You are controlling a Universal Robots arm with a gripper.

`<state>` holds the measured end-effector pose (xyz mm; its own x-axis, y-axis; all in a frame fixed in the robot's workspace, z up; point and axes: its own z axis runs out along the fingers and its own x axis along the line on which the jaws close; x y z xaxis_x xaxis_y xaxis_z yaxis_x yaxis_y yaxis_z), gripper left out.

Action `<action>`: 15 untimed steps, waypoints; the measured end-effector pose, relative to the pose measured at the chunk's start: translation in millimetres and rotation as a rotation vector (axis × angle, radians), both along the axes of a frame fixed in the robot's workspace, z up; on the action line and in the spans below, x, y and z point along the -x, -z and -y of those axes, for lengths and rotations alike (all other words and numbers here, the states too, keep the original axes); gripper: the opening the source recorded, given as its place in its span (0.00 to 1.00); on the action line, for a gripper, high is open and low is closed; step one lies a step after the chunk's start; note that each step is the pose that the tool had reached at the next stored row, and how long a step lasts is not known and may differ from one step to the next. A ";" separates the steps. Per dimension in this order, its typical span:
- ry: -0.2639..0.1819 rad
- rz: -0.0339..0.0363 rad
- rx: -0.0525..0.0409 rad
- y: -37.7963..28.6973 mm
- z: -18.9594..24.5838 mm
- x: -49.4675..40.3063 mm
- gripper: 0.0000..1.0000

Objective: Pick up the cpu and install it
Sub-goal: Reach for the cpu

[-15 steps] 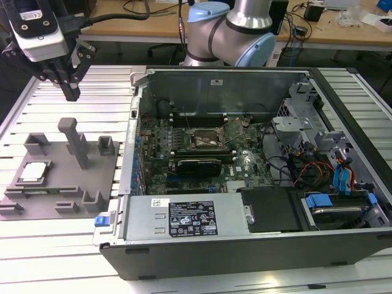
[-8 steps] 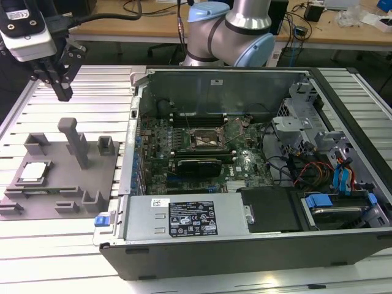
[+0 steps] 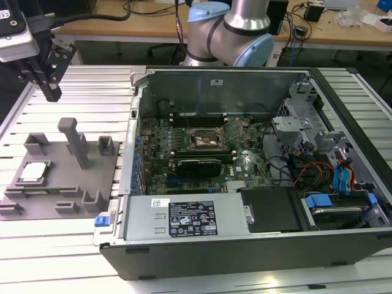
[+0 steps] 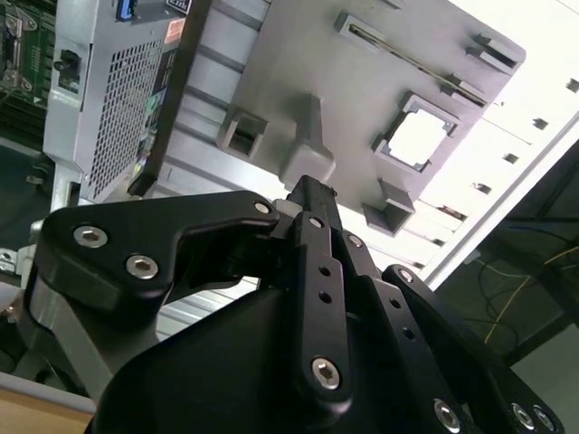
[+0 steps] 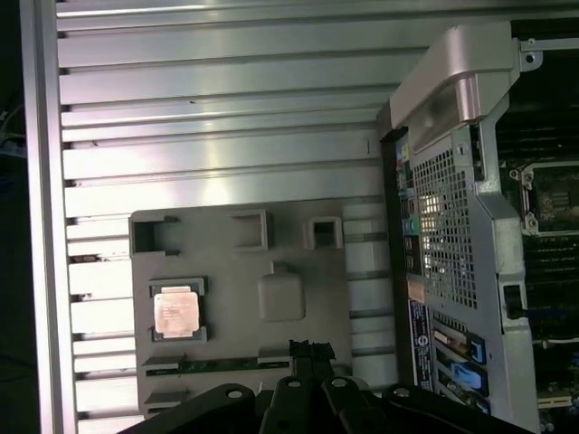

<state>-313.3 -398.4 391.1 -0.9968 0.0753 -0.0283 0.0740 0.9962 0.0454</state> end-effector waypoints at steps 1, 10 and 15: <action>0.000 0.0001 0.0000 0.2 0.0 1.4 0.11; 0.000 0.0003 0.0000 7.1 -0.1 15.2 0.11; 0.000 0.0003 -0.0001 18.3 -0.3 23.9 0.11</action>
